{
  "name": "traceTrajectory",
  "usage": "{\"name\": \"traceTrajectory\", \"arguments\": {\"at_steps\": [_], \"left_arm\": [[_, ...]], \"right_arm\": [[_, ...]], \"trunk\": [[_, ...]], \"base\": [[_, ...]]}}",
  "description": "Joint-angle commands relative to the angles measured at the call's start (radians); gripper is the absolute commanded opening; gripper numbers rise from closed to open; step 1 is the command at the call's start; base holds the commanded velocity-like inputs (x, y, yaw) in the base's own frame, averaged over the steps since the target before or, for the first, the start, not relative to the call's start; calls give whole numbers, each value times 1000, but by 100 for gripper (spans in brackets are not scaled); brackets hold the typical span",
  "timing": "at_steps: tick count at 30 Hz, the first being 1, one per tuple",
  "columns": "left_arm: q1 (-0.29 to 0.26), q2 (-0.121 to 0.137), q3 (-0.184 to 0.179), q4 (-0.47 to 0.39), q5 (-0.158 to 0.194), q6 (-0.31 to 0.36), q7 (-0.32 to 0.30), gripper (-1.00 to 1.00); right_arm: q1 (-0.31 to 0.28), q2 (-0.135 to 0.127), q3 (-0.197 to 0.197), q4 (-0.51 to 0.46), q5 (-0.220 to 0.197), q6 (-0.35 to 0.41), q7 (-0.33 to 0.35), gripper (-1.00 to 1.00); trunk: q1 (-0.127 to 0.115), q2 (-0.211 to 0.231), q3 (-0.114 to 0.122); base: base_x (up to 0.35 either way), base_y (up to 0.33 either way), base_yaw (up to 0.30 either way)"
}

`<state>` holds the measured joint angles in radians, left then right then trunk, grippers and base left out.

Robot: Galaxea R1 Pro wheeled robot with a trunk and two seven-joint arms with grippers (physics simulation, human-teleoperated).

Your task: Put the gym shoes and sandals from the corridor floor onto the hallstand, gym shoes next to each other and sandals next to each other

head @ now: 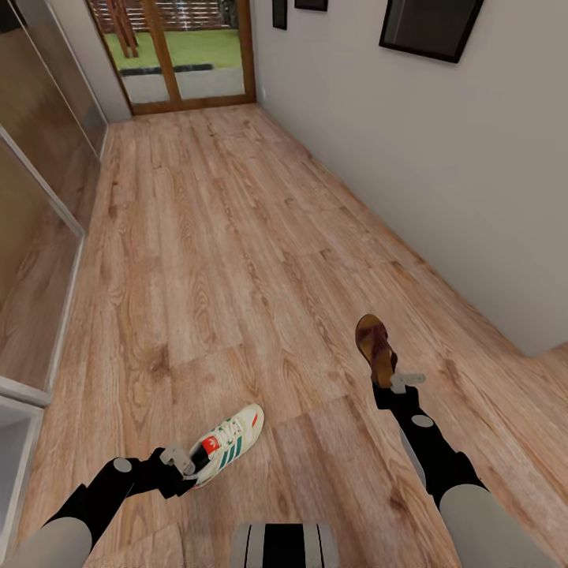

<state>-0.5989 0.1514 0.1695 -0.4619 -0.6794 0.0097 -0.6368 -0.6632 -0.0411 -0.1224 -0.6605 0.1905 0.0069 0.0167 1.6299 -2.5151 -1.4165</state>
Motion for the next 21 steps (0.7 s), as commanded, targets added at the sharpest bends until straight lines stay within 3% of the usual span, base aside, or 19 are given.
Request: {"name": "traceTrajectory", "arguments": {"at_steps": [1, 7, 14, 21], "left_arm": [[0, -1, 8, -1, -7, 1, -7, 100], [1, -3, 8, -1, -8, 1, -7, 100], [1, -4, 7, -1, -8, 1, -7, 100], [1, -3, 7, -1, -8, 1, -7, 100]], "right_arm": [[0, 0, -3, -1, 10, 1, 2, -100], [0, 0, -3, -2, 10, 1, 2, -100], [0, 0, -3, -2, 10, 1, 2, -100], [0, 0, -3, -2, 10, 1, 2, -100]], "trunk": [[0, 0, -2], [0, 0, -8], [3, -2, -35], [3, -2, -39]], "base": [[0, 0, 0], [0, 0, 0], [0, 0, 0], [0, 0, 0]]}}
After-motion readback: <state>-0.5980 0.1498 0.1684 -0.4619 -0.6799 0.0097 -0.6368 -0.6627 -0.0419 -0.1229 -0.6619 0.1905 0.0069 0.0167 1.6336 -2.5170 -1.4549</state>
